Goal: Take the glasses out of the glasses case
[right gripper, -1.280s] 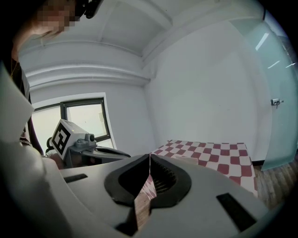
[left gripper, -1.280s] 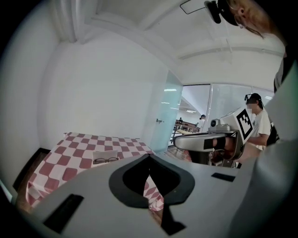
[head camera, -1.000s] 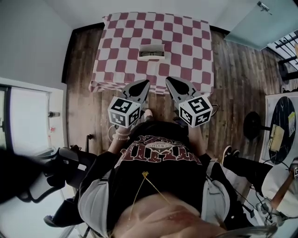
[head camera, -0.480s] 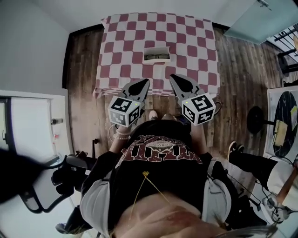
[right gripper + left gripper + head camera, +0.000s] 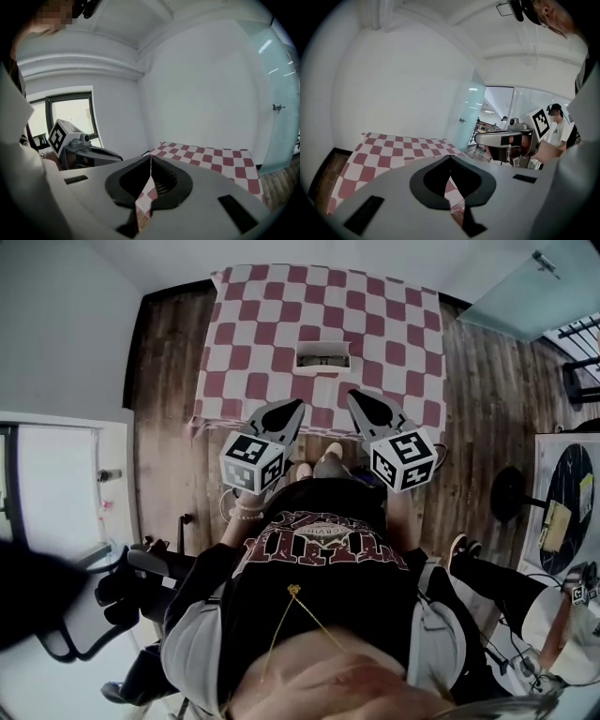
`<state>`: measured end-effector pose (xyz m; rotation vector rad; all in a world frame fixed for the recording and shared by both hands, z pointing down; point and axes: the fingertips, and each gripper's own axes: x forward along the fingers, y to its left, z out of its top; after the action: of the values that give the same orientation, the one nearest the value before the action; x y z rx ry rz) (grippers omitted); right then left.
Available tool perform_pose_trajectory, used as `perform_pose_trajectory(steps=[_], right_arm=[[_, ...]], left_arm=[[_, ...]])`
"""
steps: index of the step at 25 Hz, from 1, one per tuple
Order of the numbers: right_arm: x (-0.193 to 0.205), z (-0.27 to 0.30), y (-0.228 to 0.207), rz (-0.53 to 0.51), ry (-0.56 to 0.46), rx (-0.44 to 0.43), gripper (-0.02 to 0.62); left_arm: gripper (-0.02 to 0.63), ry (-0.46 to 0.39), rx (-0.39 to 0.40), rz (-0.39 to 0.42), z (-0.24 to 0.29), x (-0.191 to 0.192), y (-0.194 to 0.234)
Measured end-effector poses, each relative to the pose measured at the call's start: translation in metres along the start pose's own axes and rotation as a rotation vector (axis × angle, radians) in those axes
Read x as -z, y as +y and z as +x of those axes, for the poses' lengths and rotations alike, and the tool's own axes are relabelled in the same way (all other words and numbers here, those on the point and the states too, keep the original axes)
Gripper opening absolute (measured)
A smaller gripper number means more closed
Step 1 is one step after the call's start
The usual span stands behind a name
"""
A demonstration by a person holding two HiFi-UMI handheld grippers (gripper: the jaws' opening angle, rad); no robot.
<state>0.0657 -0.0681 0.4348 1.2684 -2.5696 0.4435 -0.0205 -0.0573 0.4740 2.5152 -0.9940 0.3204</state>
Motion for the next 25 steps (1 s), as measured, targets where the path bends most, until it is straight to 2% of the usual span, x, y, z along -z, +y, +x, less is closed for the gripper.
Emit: perform_pose_trajectory(steps=[16, 25], right_arm=[[-0.033, 0.037, -0.072, -0.047, 0.029, -0.055, 0.020], [-0.024, 0.050, -0.091, -0.049, 0.043, -0.117, 0.020]], left_arm=[[-0.002, 0.016, -0.064, -0.011, 0.061, -0.043, 0.034], [-0.002, 0.056, -0.099, 0.019, 0.080, -0.043, 0.039]])
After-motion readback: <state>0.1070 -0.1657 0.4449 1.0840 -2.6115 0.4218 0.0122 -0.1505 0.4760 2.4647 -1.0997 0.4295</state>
